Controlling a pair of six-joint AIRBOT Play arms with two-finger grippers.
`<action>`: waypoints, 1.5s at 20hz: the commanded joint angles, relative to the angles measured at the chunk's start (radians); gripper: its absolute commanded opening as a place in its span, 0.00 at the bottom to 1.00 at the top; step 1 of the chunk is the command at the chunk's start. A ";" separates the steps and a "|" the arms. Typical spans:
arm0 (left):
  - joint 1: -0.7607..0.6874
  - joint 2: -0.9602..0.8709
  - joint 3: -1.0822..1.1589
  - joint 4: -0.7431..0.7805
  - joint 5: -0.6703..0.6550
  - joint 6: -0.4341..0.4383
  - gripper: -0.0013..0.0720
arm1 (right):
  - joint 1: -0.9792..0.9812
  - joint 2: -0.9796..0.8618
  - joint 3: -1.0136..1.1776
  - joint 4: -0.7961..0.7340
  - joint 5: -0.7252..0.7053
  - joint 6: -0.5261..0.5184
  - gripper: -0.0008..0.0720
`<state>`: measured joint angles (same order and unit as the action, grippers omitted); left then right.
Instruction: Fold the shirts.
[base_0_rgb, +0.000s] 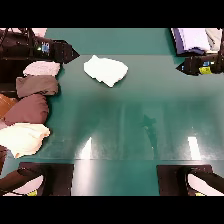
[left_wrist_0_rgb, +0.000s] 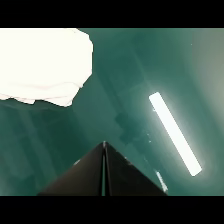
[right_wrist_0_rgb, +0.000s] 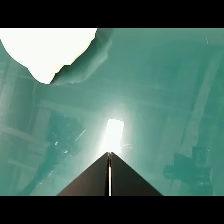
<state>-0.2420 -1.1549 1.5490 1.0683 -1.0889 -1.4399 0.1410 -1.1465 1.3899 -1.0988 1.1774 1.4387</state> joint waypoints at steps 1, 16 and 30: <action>0.000 0.000 -0.001 0.001 -0.002 0.000 0.05 | 0.001 -0.002 -0.002 0.001 -0.002 0.000 0.03; 0.000 -0.050 0.000 0.024 0.125 0.032 0.81 | 0.002 -0.005 -0.004 0.009 0.001 0.000 0.03; 0.000 -0.673 0.002 -0.142 0.527 0.000 0.81 | 0.001 -0.005 -0.004 0.008 0.002 0.000 0.03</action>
<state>-0.2424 -1.7439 1.5490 1.0080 -0.6796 -1.4391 0.1417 -1.1515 1.3865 -1.0908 1.1725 1.4387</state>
